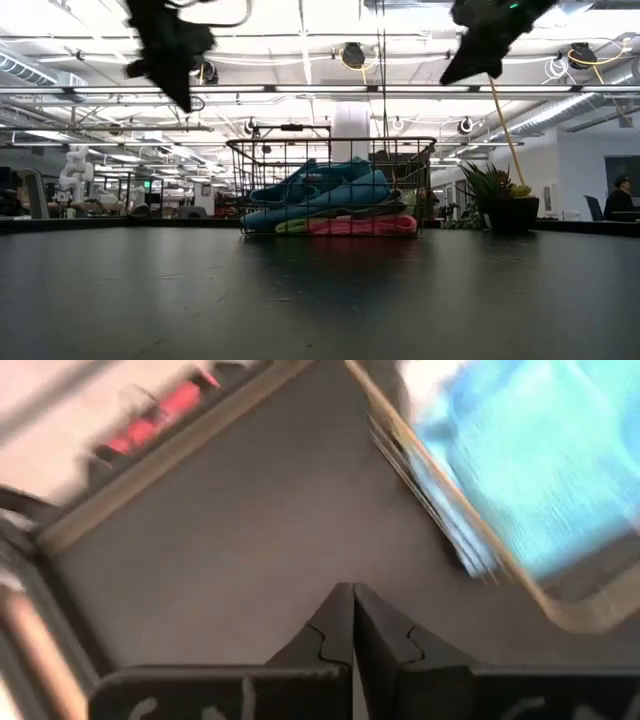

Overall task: Fold microfiber towels
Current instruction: Return to Home Position

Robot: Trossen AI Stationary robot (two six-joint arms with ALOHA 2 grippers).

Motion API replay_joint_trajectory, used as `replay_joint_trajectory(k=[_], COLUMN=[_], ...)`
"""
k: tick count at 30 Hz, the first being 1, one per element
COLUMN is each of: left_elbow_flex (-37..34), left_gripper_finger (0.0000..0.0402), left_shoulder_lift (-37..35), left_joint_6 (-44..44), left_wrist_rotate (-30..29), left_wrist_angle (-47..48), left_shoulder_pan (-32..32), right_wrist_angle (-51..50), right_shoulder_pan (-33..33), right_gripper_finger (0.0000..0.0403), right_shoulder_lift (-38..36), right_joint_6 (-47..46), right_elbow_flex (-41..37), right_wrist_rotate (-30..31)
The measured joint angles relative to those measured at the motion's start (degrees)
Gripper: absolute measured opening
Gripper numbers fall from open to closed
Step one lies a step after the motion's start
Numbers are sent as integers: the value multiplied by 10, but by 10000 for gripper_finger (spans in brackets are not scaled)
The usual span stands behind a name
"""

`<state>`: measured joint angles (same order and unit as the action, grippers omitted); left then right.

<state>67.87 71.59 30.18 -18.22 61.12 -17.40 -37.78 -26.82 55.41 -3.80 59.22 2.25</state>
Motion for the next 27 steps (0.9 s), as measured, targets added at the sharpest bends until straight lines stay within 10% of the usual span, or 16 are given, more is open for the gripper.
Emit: replay_joint_trajectory(k=[9, 27], left_elbow_flex=[-328, -612], left_gripper_finger=[3, 5], left_shoulder_lift=[-261, -435], left_joint_6=[60, 78], left_wrist_rotate=[126, 193], left_wrist_angle=[-397, -594], left_shoulder_pan=[110, 137], right_wrist_angle=[291, 598], right_shoulder_pan=[1, 50], right_gripper_finger=[0, 0], right_shoulder_lift=[-205, -240], right_joint_6=[-149, -282], right_elbow_flex=[-230, -464], right_wrist_rotate=[-234, -43])
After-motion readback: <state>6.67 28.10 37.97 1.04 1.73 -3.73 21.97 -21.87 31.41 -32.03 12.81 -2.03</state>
